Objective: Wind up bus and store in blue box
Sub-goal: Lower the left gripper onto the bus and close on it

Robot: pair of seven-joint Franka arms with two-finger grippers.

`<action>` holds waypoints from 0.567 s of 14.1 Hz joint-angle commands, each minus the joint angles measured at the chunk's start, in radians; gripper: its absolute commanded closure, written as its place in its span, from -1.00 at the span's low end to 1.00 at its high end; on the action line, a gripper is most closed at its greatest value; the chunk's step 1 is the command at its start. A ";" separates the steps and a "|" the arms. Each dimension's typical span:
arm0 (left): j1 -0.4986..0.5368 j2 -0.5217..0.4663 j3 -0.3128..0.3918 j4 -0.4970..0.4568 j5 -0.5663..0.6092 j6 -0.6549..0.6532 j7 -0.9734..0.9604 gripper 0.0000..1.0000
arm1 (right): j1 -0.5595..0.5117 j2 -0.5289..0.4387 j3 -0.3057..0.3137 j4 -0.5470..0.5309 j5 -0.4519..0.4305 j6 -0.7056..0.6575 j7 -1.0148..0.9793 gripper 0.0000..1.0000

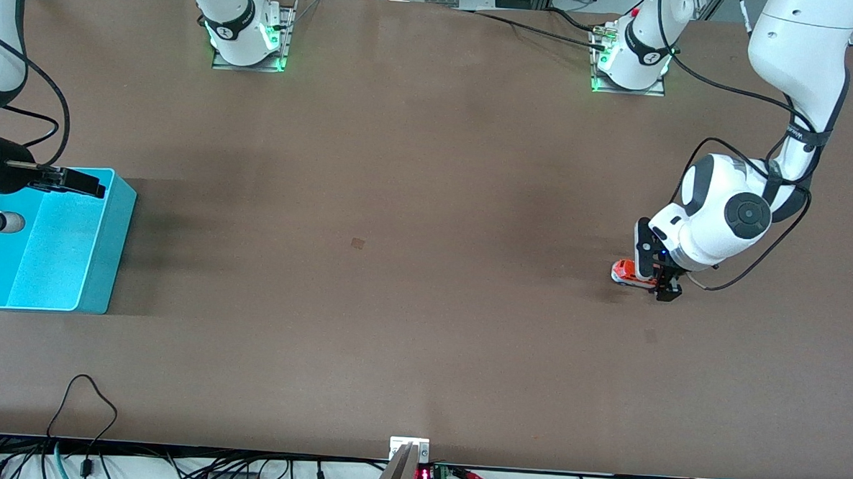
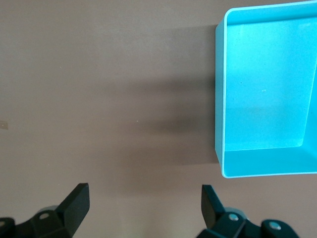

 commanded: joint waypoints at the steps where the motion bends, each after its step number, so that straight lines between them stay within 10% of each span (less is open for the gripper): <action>1: 0.001 0.011 -0.003 -0.005 0.014 0.027 0.010 -0.40 | -0.003 -0.007 0.002 -0.005 -0.006 -0.005 -0.007 -1.00; 4: 0.003 0.008 -0.005 -0.005 0.014 0.026 0.003 0.46 | -0.003 -0.007 0.002 -0.005 -0.006 -0.009 -0.010 -1.00; 8: 0.000 0.011 -0.005 -0.007 0.008 0.018 -0.118 0.56 | -0.002 -0.007 0.002 -0.005 -0.006 -0.010 -0.011 -1.00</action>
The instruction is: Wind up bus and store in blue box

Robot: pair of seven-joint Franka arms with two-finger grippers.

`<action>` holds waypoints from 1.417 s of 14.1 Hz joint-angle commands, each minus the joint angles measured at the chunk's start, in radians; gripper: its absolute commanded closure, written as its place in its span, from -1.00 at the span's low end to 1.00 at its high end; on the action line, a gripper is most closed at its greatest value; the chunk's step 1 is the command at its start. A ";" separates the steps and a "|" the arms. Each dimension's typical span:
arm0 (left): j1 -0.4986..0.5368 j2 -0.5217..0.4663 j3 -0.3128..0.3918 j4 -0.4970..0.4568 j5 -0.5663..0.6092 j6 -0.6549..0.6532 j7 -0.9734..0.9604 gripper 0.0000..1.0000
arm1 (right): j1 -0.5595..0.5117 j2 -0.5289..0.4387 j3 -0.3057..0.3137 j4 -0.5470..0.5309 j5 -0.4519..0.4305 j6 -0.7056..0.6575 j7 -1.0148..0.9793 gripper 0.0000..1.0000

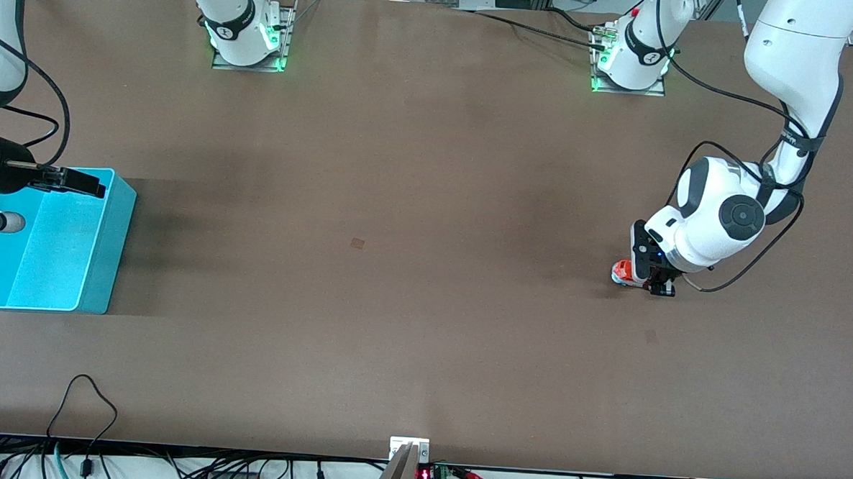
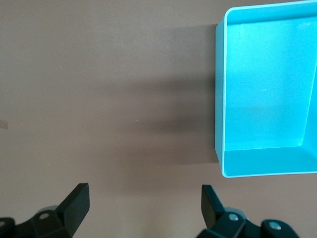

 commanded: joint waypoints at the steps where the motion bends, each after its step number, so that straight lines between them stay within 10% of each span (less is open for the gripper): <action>1: 0.000 0.006 -0.003 -0.007 0.008 0.002 -0.073 0.56 | -0.002 -0.007 0.002 -0.005 -0.006 -0.007 -0.013 -1.00; 20: 0.351 0.083 0.003 0.056 0.014 0.008 0.287 0.51 | -0.023 -0.001 0.002 -0.005 -0.007 -0.007 -0.021 -1.00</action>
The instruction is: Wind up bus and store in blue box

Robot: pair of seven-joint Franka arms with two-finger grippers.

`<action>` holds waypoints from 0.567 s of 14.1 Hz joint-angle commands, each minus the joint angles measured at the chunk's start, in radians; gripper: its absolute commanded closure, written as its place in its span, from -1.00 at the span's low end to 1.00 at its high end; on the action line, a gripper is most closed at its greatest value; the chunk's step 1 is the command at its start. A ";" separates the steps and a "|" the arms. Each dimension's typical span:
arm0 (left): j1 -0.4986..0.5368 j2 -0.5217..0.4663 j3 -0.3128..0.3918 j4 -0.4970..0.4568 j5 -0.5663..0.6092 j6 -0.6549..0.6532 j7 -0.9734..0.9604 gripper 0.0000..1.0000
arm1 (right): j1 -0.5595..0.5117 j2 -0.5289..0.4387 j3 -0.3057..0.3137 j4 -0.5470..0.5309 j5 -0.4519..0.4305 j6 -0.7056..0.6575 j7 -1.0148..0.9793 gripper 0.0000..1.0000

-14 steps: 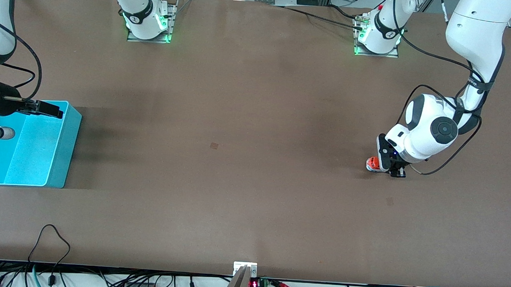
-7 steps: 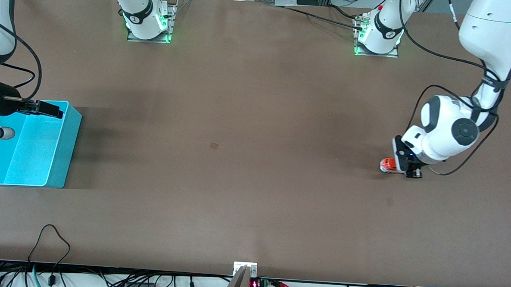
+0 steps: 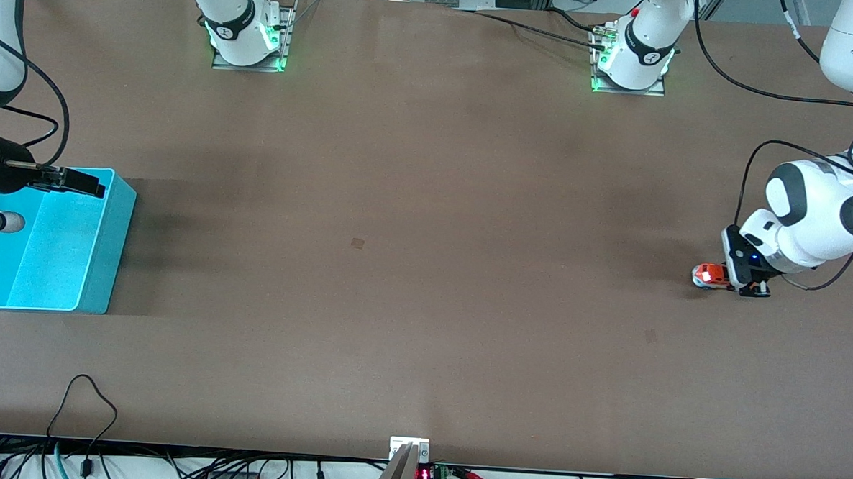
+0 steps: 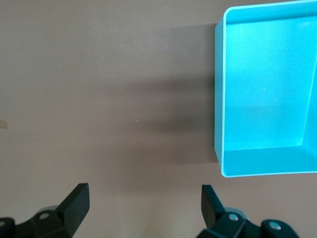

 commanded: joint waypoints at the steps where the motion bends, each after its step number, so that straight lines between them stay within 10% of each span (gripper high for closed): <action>1: 0.023 0.052 -0.005 0.010 0.014 0.005 0.020 0.34 | -0.019 -0.002 0.003 -0.005 -0.007 -0.007 -0.025 -1.00; 2: 0.025 0.050 -0.007 0.012 0.009 0.005 0.011 -0.55 | -0.019 -0.002 0.003 -0.005 -0.007 -0.007 -0.028 -1.00; 3: 0.031 0.046 -0.009 0.018 0.006 0.005 0.011 -1.00 | -0.017 -0.002 0.003 -0.005 -0.007 -0.007 -0.028 -1.00; 8: 0.019 -0.069 -0.024 0.038 0.008 -0.135 -0.002 -1.00 | -0.019 -0.002 0.003 -0.005 -0.005 -0.007 -0.030 -1.00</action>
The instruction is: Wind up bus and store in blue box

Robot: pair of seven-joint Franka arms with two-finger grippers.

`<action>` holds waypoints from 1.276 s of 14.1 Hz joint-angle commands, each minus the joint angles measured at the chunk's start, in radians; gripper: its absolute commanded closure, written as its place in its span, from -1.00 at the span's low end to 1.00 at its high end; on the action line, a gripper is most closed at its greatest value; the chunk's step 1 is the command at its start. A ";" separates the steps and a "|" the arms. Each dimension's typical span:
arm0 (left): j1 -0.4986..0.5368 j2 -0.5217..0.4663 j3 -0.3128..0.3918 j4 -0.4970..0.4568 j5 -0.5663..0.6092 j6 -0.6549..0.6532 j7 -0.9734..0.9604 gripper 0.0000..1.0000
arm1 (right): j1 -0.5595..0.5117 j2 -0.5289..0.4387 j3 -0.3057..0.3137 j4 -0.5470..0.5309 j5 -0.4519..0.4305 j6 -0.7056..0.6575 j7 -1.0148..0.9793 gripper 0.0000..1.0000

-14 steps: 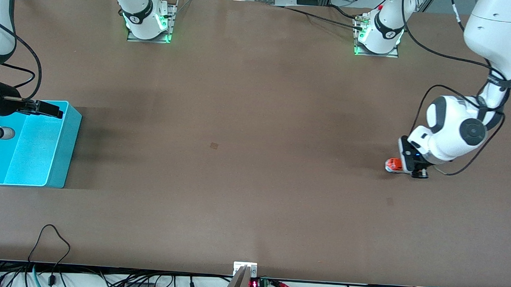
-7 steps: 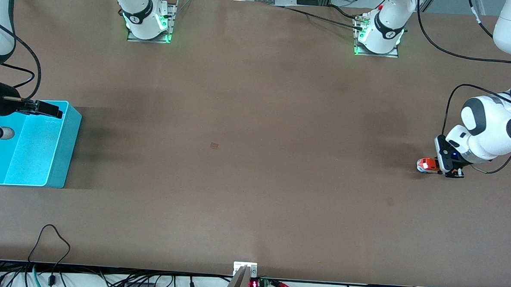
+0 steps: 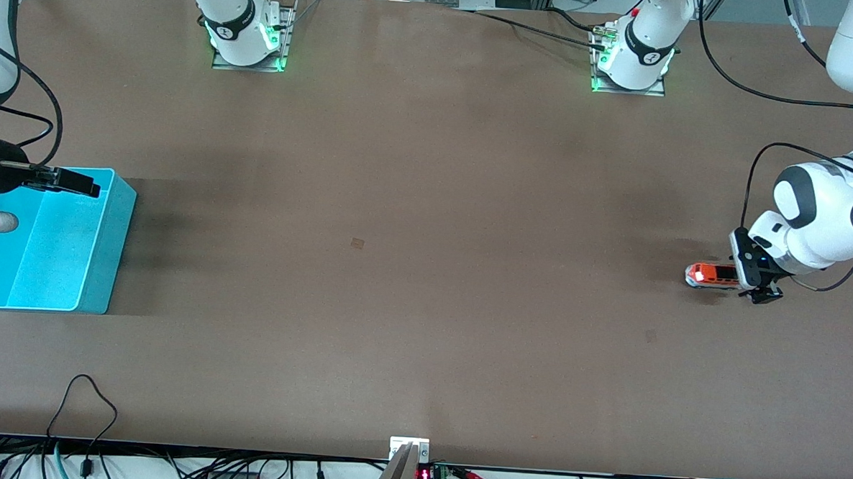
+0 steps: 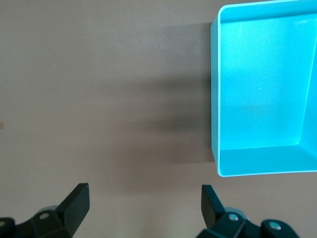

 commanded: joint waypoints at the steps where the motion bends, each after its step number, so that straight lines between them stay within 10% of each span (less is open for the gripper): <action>1: 0.005 -0.104 -0.038 0.003 0.006 -0.159 -0.026 -1.00 | -0.008 -0.005 0.004 -0.005 -0.005 -0.006 -0.019 -1.00; 12: 0.001 -0.227 -0.240 0.349 0.014 -0.923 -0.691 -1.00 | -0.008 -0.003 0.004 -0.005 -0.005 -0.005 -0.019 -1.00; 18: 0.002 -0.279 -0.314 0.479 0.000 -1.068 -1.098 -1.00 | -0.010 -0.003 0.004 -0.005 -0.005 -0.006 -0.019 -1.00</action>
